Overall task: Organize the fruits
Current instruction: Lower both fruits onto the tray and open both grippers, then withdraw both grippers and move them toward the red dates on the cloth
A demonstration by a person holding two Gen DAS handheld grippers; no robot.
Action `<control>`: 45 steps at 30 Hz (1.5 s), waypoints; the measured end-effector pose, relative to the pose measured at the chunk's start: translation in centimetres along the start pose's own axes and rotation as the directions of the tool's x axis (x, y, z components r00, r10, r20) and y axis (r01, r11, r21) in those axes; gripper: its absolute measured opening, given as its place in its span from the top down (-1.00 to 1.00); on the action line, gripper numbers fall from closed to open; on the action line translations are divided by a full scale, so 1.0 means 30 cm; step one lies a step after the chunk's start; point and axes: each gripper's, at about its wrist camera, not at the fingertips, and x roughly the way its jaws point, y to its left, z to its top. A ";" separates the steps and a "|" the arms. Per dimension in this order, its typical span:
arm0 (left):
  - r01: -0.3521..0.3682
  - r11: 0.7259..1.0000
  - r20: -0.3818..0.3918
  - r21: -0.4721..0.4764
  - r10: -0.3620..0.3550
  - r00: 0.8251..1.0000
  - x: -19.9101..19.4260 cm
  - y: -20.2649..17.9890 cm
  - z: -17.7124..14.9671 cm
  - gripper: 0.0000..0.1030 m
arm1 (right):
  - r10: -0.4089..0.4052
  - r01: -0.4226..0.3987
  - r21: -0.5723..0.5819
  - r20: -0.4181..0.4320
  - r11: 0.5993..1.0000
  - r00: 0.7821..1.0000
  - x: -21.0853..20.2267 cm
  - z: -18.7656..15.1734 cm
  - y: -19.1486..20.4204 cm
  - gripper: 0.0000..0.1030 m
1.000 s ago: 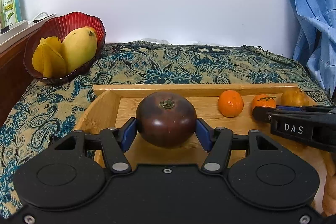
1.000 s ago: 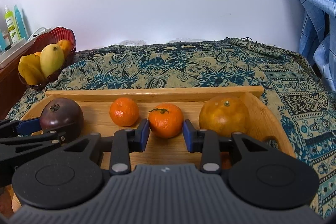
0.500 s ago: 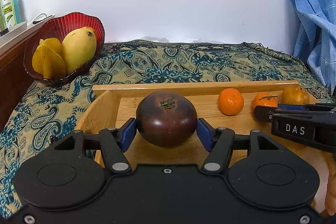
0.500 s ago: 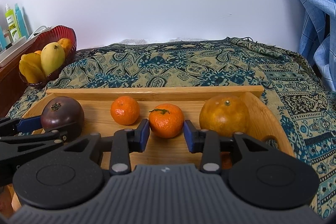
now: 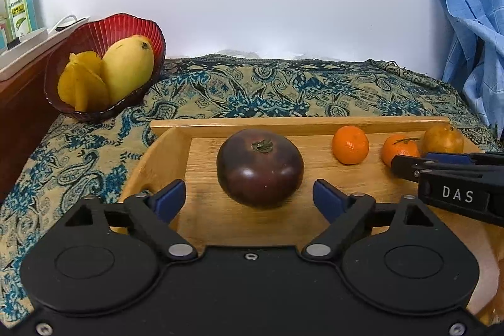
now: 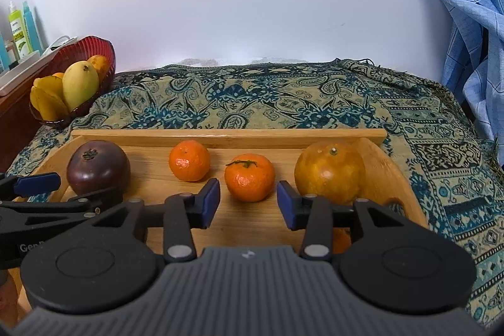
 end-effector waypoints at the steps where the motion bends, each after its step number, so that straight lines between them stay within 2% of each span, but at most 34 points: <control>1: 0.000 1.000 0.001 0.004 0.000 1.000 -0.010 0.000 -0.003 -0.74 | 0.002 -0.002 -0.003 0.002 1.000 1.000 -0.008 -0.001 0.002 -0.23; 17: 0.036 0.998 0.040 0.059 -0.038 0.998 -0.234 -0.005 -0.108 -0.89 | 0.047 -0.052 0.044 0.094 0.998 0.994 -0.216 -0.073 0.006 -0.42; 22: 0.039 0.997 0.055 0.067 -0.043 0.998 -0.318 -0.002 -0.166 -0.91 | 0.047 -0.051 0.022 0.129 0.998 0.991 -0.277 -0.117 0.024 -0.46; 36: 0.070 0.996 0.097 0.056 -0.076 0.992 -0.512 0.003 -0.351 -0.96 | 0.036 -0.040 0.017 0.190 0.999 0.981 -0.448 -0.357 0.039 -0.67; 45: 0.073 0.997 0.112 0.022 -0.075 0.991 -0.594 0.020 -0.503 -1.00 | -0.007 0.008 -0.005 0.215 1.000 0.977 -0.528 -0.516 0.066 -0.74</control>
